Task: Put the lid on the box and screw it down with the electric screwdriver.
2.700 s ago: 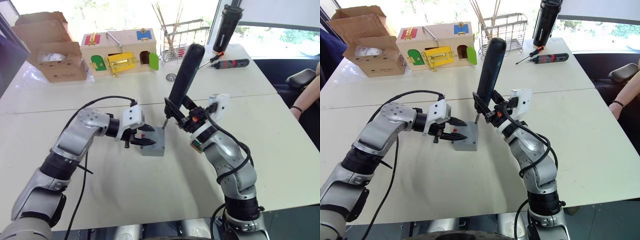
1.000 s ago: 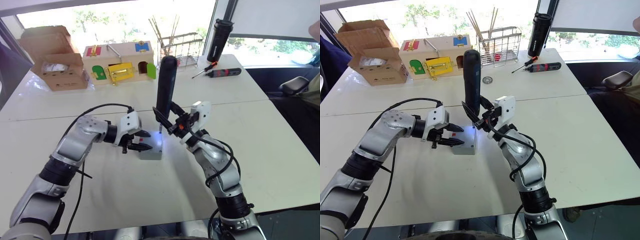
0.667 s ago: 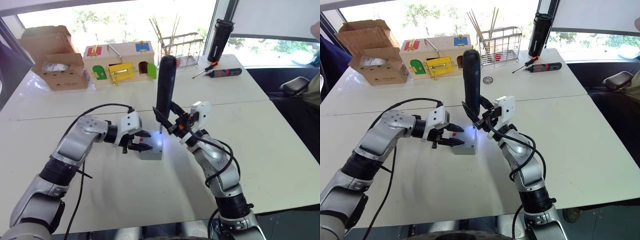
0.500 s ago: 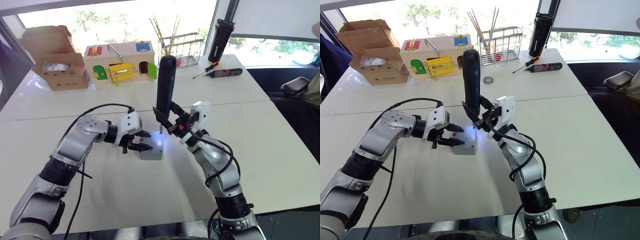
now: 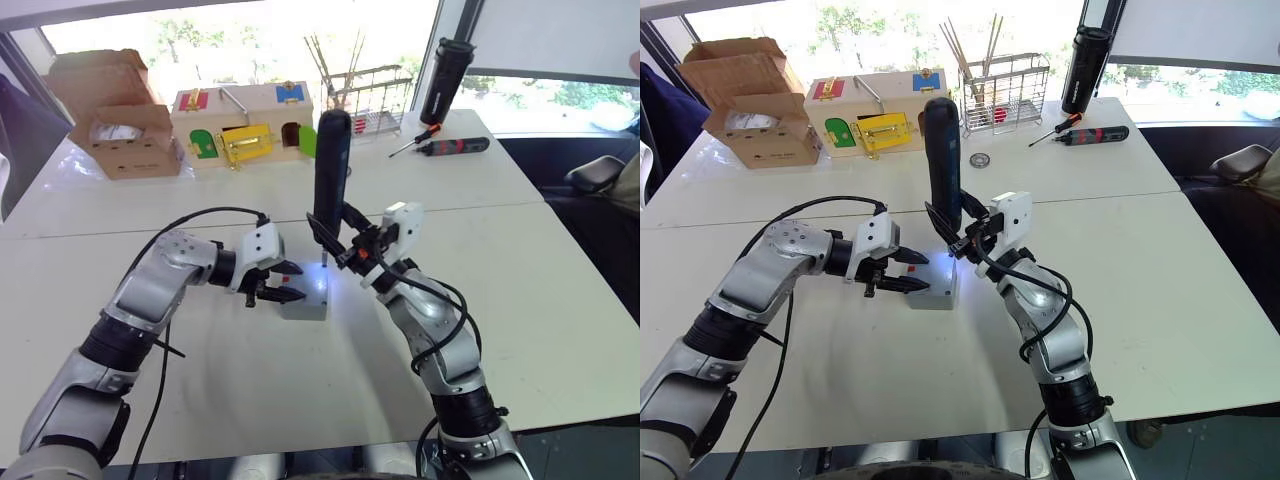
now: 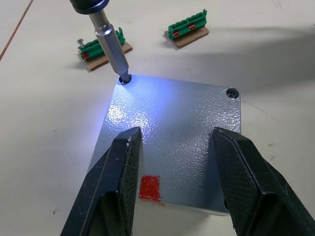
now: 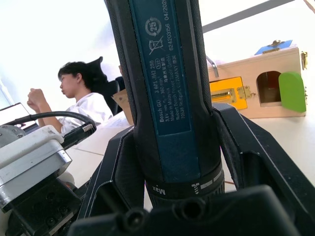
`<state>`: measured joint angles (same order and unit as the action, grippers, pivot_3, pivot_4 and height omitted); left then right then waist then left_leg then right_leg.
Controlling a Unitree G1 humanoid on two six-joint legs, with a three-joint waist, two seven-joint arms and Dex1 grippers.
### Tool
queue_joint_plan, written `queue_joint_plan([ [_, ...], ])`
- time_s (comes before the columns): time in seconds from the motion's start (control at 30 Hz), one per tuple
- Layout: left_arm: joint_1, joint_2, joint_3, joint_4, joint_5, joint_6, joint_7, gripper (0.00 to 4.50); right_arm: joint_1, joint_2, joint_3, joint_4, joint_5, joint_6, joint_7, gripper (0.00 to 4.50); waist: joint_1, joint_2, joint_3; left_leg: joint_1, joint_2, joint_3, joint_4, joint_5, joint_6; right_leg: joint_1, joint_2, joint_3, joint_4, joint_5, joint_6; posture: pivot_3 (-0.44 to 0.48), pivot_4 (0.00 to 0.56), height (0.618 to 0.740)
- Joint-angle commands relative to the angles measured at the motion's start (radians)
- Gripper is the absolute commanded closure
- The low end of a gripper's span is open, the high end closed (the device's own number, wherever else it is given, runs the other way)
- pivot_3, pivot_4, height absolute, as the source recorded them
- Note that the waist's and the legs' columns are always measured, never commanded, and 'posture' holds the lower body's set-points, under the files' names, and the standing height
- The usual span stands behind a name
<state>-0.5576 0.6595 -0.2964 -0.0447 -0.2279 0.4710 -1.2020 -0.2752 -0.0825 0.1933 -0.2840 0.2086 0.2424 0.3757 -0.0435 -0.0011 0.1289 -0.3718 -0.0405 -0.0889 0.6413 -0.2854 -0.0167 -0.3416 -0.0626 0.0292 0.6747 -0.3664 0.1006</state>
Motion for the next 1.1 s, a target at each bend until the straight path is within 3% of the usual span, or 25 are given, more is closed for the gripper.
queue_joint_plan([
  [0.03, 0.025, 0.006, -0.025, 0.029, 0.022, 0.023, -0.001, 2.16, -0.01, -0.017, 0.005, -0.069, 0.014, 0.103, -0.009, 2.65, 0.001, 0.001, 0.001, -0.001, 0.0, 0.0, 0.0, 0.0, 0.0, 0.0, 0.0, 0.0, -0.001, 0.0, 0.0, 0.0, 0.15, 0.74],
  [0.23, 0.027, -0.002, -0.011, 0.038, 0.011, 0.027, 0.005, 2.16, -0.145, -0.054, -0.081, -0.32, 0.134, 0.311, -0.031, 2.65, 0.003, 0.003, 0.007, -0.004, 0.0, 0.0, 0.0, 0.0, 0.0, -0.002, -0.001, 0.0, -0.002, 0.0, 0.0, 0.0, 0.15, 0.74],
  [0.33, -0.026, -0.023, 0.069, 0.068, -0.056, 0.071, 0.01, 2.16, -0.226, -0.028, -0.179, -0.375, 0.271, 0.42, -0.075, 2.65, 0.004, 0.004, 0.012, -0.005, 0.0, 0.0, 0.0, 0.0, -0.001, -0.003, -0.001, 0.0, -0.002, 0.0, 0.0, 0.0, 0.15, 0.74],
  [0.43, -0.087, -0.022, 0.135, 0.085, -0.118, 0.111, -0.005, 2.16, -0.291, -0.022, -0.248, -0.395, 0.386, 0.522, -0.115, 2.65, 0.004, 0.003, 0.014, -0.011, 0.0, -0.001, 0.0, 0.002, -0.003, -0.009, -0.001, -0.001, -0.001, 0.0, 0.0, 0.0, 0.15, 0.74],
  [0.5, -0.102, -0.01, 0.14, 0.088, -0.126, 0.114, -0.023, 2.16, -0.314, -0.03, -0.265, -0.387, 0.41, 0.548, -0.133, 2.65, 0.002, 0.002, 0.015, -0.024, -0.001, -0.001, 0.004, 0.005, -0.009, -0.023, -0.002, -0.001, 0.007, 0.001, 0.0, 0.0, 0.15, 0.74],
  [0.7, -0.108, -0.023, 0.131, 0.073, -0.136, 0.108, -0.026, 2.16, -0.368, -0.03, -0.41, -0.309, 0.518, 0.665, -0.281, 2.65, 0.001, 0.002, 0.018, -0.034, -0.002, -0.001, 0.006, 0.01, -0.018, -0.033, -0.002, -0.002, 0.01, 0.001, 0.0, 0.0, 0.15, 0.74],
  [0.87, -0.118, -0.058, 0.116, -0.015, -0.17, 0.131, -0.031, 2.16, -0.437, -0.276, -0.581, -0.284, 0.62, 0.901, -0.329, 2.65, 0.007, 0.002, 0.026, -0.037, -0.003, -0.001, 0.007, 0.011, -0.019, -0.034, -0.004, -0.003, 0.01, 0.001, 0.0, 0.0, 0.15, 0.74],
  [0.97, -0.124, -0.078, 0.091, -0.079, -0.185, 0.129, -0.043, 2.16, -0.477, -0.491, -0.756, -0.18, 0.732, 1.286, -0.283, 2.65, 0.014, 0.002, 0.028, -0.038, -0.004, -0.001, 0.006, 0.011, -0.018, -0.034, -0.005, -0.003, 0.009, 0.001, 0.0, 0.0, 0.15, 0.74],
  [1.1, -0.134, -0.107, 0.059, -0.12, -0.184, 0.109, -0.042, 2.16, -0.421, -0.732, -0.822, 0.027, 0.85, 1.372, -0.296, 2.65, 0.023, 0.004, 0.03, -0.037, -0.003, 0.0, 0.007, 0.007, -0.011, -0.033, -0.004, -0.003, 0.008, 0.001, 0.0, 0.0, 0.15, 0.74],
])
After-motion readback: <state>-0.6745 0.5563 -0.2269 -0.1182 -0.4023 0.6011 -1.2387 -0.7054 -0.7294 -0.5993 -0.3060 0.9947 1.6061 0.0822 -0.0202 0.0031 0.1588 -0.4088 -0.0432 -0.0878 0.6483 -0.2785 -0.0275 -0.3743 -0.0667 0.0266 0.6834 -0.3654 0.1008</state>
